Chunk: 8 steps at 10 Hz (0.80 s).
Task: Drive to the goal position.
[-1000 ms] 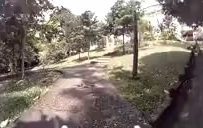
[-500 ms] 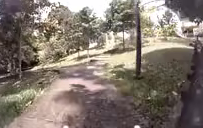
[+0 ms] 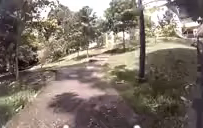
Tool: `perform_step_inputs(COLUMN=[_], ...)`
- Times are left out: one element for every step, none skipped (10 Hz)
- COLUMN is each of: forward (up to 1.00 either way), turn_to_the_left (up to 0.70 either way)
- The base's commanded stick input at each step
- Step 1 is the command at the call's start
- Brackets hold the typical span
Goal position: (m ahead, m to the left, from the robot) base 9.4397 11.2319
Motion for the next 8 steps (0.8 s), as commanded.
perform_step_inputs(forward=[0.45, 0.45, 0.45, 0.45, 0.45, 0.45, 0.45, 0.45], turn_to_the_left=[0.27, 0.27, 0.27, 0.27, 0.27, 0.27, 0.27, 0.27])
